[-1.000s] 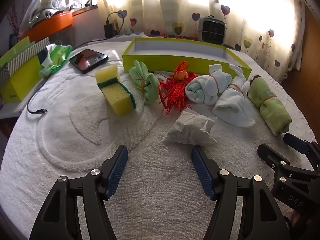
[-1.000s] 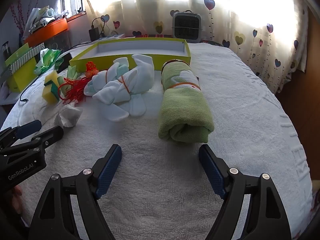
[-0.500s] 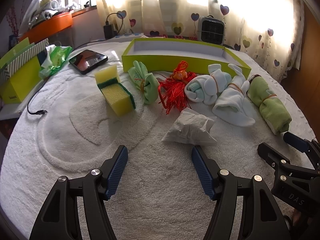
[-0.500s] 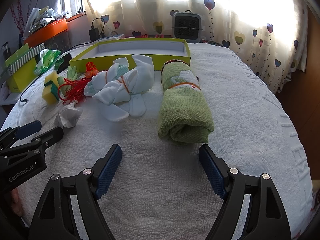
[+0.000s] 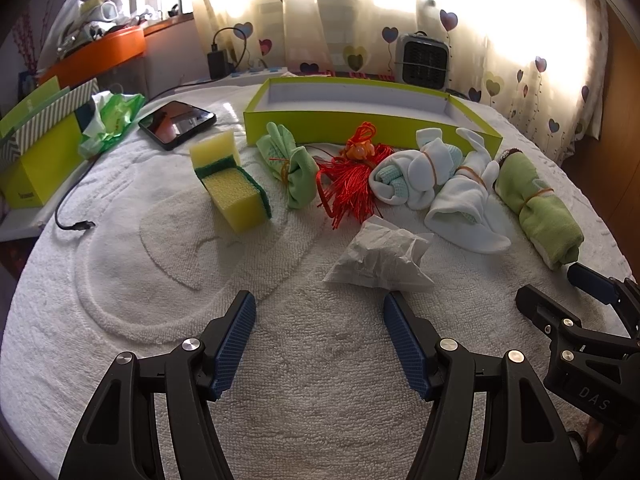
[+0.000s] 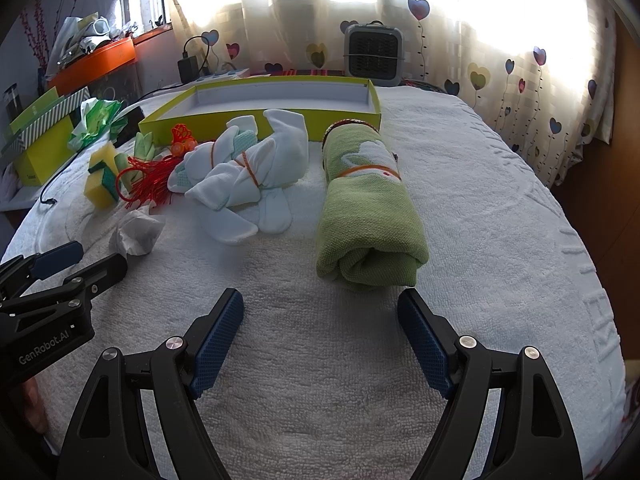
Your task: Organize soft objects
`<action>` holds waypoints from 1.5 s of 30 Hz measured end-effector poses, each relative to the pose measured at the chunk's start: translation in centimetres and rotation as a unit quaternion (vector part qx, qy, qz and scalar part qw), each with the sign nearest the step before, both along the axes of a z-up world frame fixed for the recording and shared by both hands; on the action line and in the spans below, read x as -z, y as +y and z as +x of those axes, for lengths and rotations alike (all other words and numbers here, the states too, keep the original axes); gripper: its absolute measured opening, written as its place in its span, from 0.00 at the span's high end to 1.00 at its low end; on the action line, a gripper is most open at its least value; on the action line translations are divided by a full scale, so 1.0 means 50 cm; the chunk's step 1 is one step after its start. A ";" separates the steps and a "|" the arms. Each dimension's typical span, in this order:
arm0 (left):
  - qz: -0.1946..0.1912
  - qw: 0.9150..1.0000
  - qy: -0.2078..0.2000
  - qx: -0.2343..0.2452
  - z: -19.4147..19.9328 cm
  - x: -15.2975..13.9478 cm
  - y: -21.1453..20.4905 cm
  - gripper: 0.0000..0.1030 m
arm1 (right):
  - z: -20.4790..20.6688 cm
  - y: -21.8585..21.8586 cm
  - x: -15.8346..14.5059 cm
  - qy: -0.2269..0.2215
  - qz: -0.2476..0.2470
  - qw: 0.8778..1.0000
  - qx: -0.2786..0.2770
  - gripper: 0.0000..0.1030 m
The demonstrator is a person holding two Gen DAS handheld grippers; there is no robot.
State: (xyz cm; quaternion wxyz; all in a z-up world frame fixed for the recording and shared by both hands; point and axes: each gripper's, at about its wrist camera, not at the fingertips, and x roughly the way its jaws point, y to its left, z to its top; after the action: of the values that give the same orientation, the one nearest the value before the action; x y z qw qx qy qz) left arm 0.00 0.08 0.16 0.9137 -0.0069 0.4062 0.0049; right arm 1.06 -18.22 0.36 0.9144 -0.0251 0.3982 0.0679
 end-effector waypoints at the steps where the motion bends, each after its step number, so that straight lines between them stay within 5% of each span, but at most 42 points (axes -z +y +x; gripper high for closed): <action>1: 0.000 1.000 0.000 0.000 0.000 0.000 0.000 0.36 | 0.000 0.000 0.000 0.000 0.000 1.000 0.000 0.23; 45: 0.000 1.000 0.008 0.012 0.000 -0.014 0.000 0.36 | 0.003 -0.004 -0.002 0.002 -0.001 1.000 -0.002 0.23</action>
State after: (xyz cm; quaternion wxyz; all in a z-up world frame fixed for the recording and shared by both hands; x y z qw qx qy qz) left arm 0.00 0.06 0.87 0.9106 -0.0022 0.4133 -0.0056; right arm 1.20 -18.43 0.45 0.9136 -0.0266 0.3997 0.0695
